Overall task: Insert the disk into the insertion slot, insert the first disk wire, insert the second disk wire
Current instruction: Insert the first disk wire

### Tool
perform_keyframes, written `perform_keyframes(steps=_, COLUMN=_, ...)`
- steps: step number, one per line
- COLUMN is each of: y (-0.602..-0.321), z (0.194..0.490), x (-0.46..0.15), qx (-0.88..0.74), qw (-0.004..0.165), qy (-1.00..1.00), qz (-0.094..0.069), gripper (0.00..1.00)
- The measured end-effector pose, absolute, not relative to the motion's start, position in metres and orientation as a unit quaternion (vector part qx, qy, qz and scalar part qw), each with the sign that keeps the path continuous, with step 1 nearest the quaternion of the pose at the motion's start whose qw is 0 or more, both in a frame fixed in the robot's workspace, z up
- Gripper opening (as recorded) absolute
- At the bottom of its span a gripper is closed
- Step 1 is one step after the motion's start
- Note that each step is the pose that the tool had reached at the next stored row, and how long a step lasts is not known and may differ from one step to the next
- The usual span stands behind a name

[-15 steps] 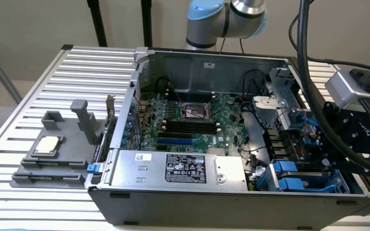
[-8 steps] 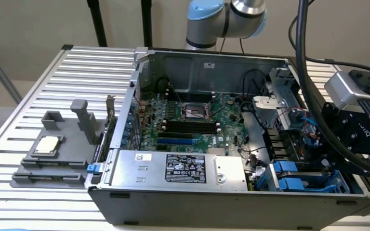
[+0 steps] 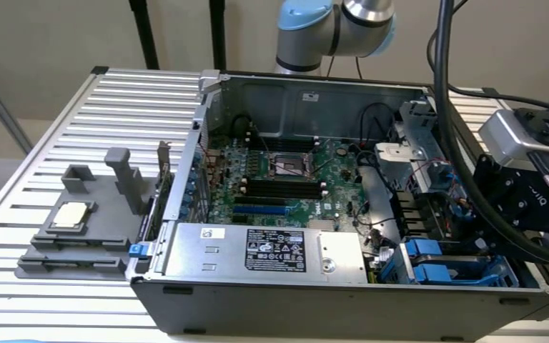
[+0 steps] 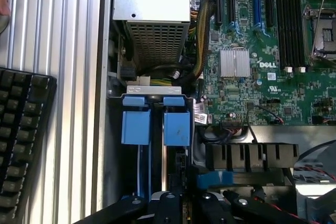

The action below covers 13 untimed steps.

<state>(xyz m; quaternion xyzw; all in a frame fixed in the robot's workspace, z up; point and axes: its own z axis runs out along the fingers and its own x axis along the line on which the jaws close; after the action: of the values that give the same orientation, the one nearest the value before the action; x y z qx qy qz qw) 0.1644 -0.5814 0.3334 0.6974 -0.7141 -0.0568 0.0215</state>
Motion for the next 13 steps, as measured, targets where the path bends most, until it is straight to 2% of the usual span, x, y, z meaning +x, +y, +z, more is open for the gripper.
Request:
perform_keyframes(steps=9, y=-0.581, z=0.340, x=0.164, qx=0.697, qw=0.022, qy=-0.714, qz=-0.057, gripper=0.18)
perform_keyframes(steps=10, y=-0.581, z=0.344, x=0.164, qx=0.697, qw=0.022, qy=-0.714, qz=-0.057, gripper=0.25)
perform_keyframes(steps=13, y=-0.582, z=0.355, x=0.164, qx=0.697, qw=0.022, qy=-0.714, qz=-0.057, gripper=0.25)
